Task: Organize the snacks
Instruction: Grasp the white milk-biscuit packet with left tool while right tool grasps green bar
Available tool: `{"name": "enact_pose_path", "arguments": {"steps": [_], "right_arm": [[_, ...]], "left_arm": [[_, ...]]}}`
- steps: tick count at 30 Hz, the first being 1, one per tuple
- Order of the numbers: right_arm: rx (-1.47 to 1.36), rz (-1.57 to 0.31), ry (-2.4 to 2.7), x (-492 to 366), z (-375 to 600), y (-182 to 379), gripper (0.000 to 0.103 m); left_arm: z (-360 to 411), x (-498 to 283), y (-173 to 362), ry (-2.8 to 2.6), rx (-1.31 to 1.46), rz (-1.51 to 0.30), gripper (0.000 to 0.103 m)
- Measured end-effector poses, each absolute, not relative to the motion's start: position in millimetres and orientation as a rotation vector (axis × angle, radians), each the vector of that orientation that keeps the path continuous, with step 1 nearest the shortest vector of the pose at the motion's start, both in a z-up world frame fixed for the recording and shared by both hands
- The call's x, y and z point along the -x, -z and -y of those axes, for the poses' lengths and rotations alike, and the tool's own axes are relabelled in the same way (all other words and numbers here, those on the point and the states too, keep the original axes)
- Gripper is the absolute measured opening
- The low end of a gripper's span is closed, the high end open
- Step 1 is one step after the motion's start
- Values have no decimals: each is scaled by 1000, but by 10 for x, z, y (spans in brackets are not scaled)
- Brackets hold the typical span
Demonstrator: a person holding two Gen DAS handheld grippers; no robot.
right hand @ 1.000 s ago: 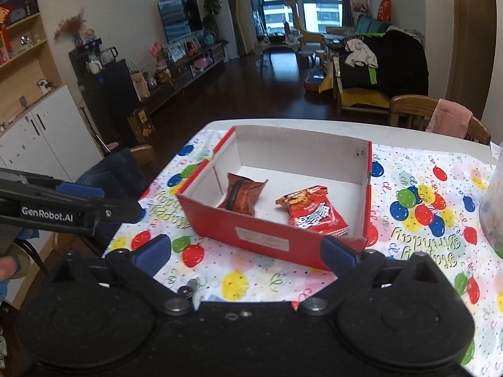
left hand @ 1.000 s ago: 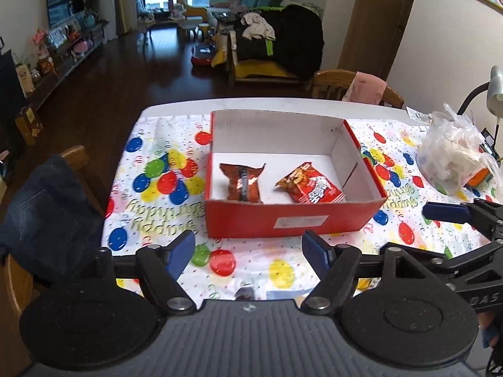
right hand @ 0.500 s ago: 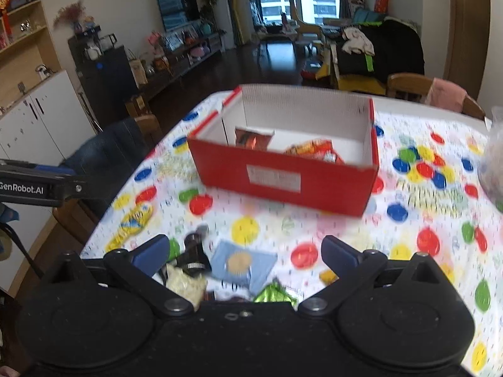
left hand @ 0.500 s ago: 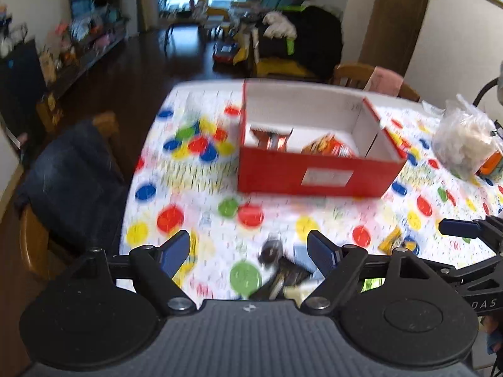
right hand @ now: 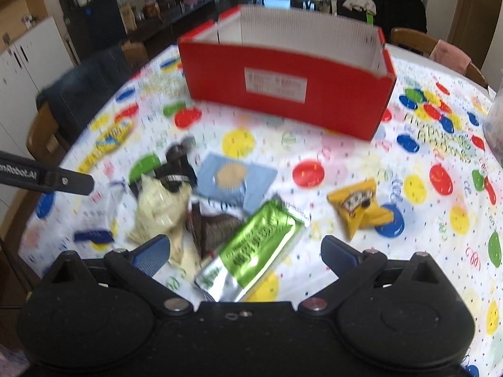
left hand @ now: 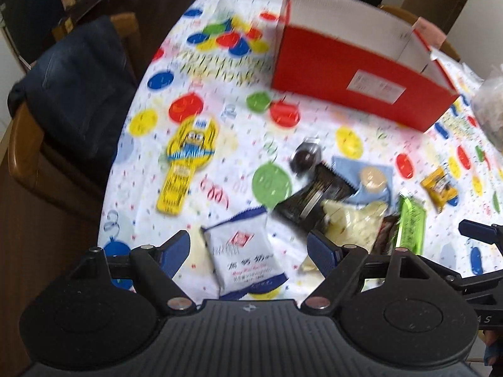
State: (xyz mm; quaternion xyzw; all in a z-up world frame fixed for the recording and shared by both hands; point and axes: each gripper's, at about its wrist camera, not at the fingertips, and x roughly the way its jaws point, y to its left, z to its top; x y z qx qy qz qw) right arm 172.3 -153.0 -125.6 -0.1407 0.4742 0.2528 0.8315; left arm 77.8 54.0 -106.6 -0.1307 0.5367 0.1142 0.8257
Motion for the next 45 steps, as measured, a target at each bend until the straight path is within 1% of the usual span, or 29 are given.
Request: {"name": "enact_pose_path", "arguments": {"steps": [10,19,27,33,35,36,38,39,41,42,44,45], "right_arm": [[322,-1043,-424,-1932,1476,1484,98],[364,-1054,-387,-1986,1394,1582,95],[389,-1067,-390,-1958,1380,1624,87],[352,-1078,-367,-1975,1488,1633,78],[331,-1081,-369,-1978,1520,1627,71],[326,-1081,-370,-1973,1522,1623,69],[321,-1078,-380,-1961,1523,1613,59],[319,-1077,-384,-1956,1523,1607,57],[312,-1073,-391,-1947,1531,1596,46],[308,-1072,-396,-1945,1538,1592,45],[305,-1069,-397,-1942,1552,1590,43],[300,-1069,-398,-1942,1563,1589,43]], "left_arm": [[-653,-830,1400,-313,348,-1232,82],[-659,-900,1527,-339,353,-1252,82],[-620,-975,1574,-345,348,-1255,82],[-597,-975,1609,-347,335,-1261,81],[-581,-971,1609,-345,328,-1259,81],[-577,-967,1608,-343,328,-1257,80],[-572,-959,1607,-344,328,-1256,80],[-564,-957,1606,-349,322,-1258,80],[-554,-958,1594,-353,305,-1260,71],[-560,-955,1584,-353,310,-1258,69],[-582,-950,1565,-355,324,-1252,58],[-591,-950,1556,-354,329,-1251,55]]}}
